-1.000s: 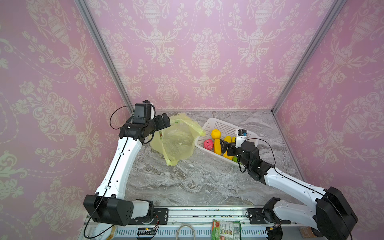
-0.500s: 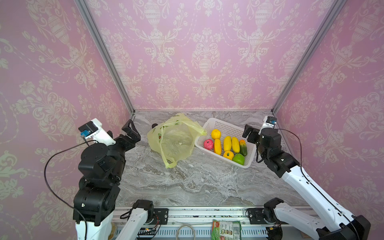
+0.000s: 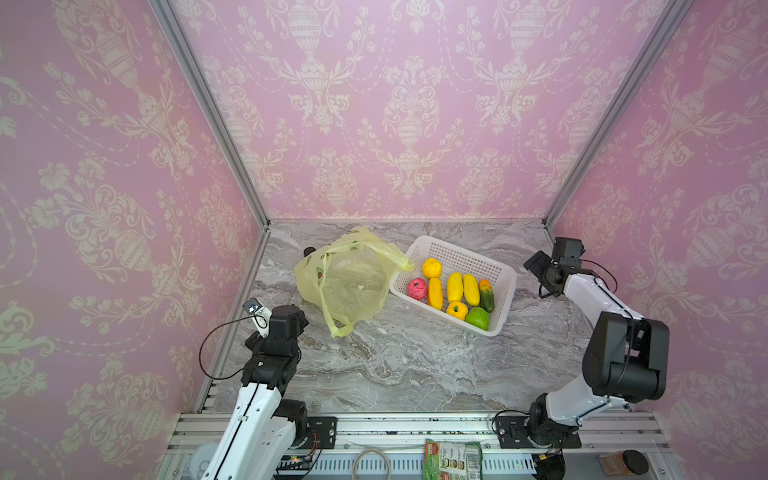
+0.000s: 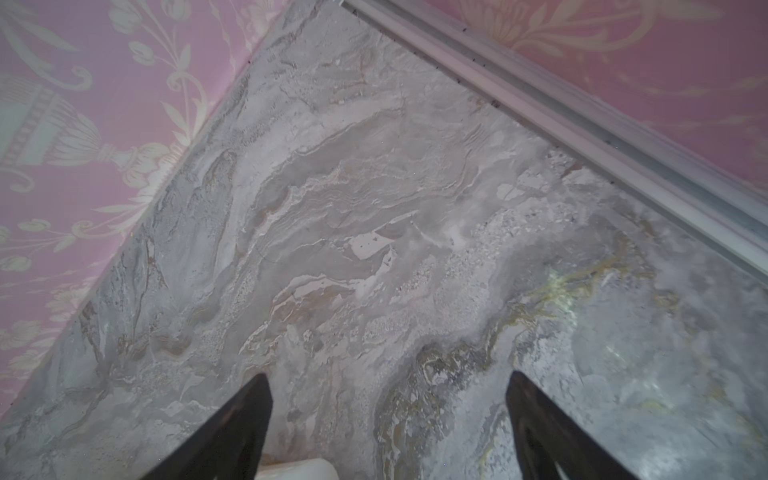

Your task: Untie the knot of the plastic bag and take out the fruit

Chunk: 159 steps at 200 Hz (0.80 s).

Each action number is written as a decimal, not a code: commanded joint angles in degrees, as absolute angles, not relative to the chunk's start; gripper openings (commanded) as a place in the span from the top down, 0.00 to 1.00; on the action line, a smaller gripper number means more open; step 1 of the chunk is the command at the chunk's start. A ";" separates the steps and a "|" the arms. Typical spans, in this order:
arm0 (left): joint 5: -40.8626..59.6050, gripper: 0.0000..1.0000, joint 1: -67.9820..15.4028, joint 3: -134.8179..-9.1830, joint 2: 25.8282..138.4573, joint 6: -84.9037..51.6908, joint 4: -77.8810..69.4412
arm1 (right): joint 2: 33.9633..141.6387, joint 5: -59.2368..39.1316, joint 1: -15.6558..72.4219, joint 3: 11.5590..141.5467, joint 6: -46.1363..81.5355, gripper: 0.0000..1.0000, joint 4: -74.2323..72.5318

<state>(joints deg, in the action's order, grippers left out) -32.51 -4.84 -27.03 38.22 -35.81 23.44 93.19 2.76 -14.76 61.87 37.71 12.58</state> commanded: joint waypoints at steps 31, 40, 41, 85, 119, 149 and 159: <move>-41.68 0.01 -1.52 -23.64 50.26 -19.15 -2.05 | 103.35 -12.47 -15.08 65.18 39.11 0.27 4.62; -41.90 0.01 -0.19 -23.47 53.39 -17.52 -5.60 | 103.06 -11.76 -14.27 63.92 38.46 0.26 3.35; -41.82 0.01 -0.09 -23.47 53.72 -17.37 -5.97 | 103.03 -11.68 -14.17 63.82 38.39 0.26 3.21; -29.72 0.01 7.56 -25.41 69.32 -18.97 -15.45 | 102.42 -9.93 -9.04 61.90 34.63 0.27 0.98; -24.42 0.01 8.66 -28.09 75.26 -19.18 -16.73 | 101.56 -7.96 -4.24 61.08 30.19 0.29 1.10; -20.22 0.01 8.70 -24.13 75.97 -18.11 -26.10 | 96.77 -6.74 -3.22 56.03 29.44 0.30 -1.58; -19.95 0.01 8.71 -22.48 76.41 -16.99 -29.90 | 94.41 -5.33 -3.16 54.08 29.19 0.29 -3.10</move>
